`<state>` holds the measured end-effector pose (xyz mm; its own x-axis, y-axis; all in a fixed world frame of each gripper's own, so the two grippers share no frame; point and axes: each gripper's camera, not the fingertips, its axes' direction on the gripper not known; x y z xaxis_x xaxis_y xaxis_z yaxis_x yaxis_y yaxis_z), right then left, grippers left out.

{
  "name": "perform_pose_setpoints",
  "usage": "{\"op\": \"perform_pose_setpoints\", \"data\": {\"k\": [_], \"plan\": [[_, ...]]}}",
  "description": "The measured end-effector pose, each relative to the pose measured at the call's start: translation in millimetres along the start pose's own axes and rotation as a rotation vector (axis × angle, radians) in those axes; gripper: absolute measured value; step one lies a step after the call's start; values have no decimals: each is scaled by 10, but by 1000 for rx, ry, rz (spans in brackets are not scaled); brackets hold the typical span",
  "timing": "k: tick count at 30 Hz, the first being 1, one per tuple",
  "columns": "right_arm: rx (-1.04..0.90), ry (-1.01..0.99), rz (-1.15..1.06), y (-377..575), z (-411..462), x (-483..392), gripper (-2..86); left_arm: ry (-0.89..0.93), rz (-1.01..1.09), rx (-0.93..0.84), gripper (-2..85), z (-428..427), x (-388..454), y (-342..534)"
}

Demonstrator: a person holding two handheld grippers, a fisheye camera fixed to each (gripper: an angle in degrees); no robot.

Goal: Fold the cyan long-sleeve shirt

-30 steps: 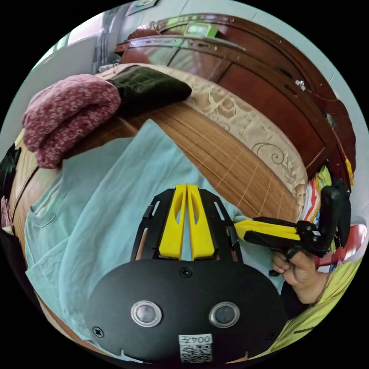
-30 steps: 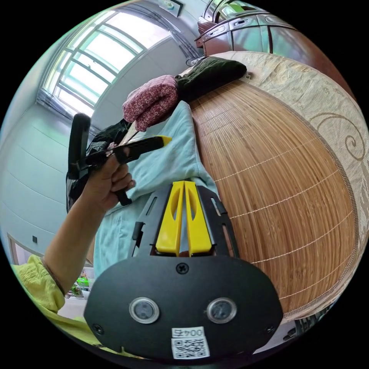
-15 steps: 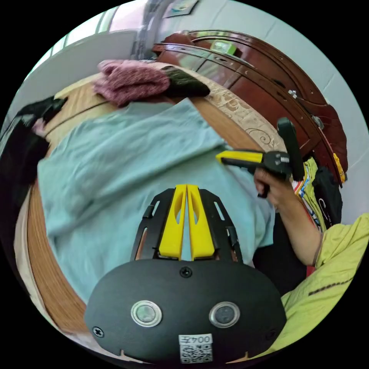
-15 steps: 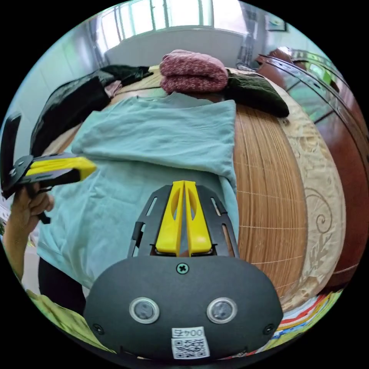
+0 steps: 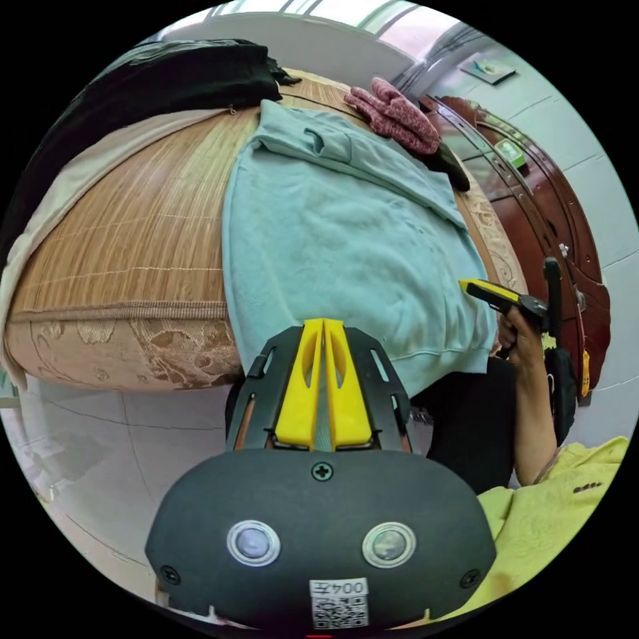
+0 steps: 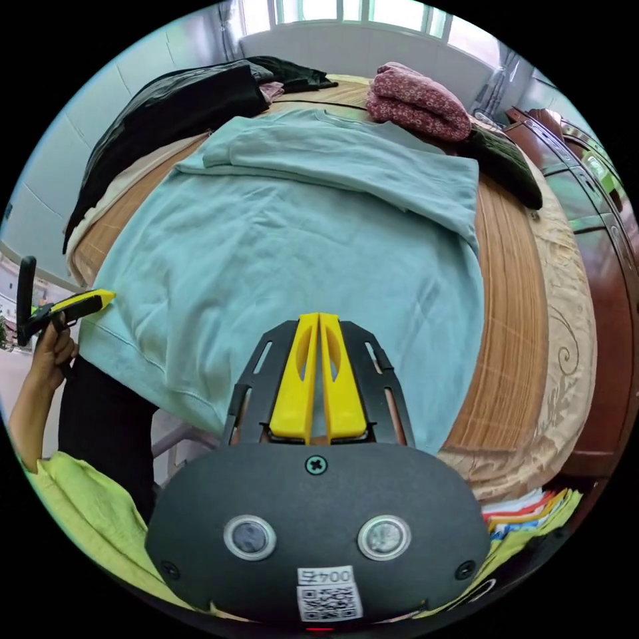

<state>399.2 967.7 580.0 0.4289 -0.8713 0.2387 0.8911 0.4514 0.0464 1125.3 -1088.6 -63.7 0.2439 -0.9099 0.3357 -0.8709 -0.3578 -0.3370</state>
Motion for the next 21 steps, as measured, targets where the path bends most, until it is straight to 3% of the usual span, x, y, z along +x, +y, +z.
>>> {"op": "perform_pose_setpoints", "data": {"k": [4,8,12,15,21], "plan": [[107,141,24,235,47,-362,-7,-88,59,-28,1,27,-24,88],[107,159,16,189,56,-463,-6,-107,75,-34,1,14,-159,186],[120,73,-9,25,-229,-137,-1,-60,50,-31,1,-13,-363,267],[209,191,-94,-140,-459,171,25,-15,33,-29,1,-33,-536,328],[139,281,-86,-653,-356,666,61,65,2,-32,1,-58,-856,426]]}}
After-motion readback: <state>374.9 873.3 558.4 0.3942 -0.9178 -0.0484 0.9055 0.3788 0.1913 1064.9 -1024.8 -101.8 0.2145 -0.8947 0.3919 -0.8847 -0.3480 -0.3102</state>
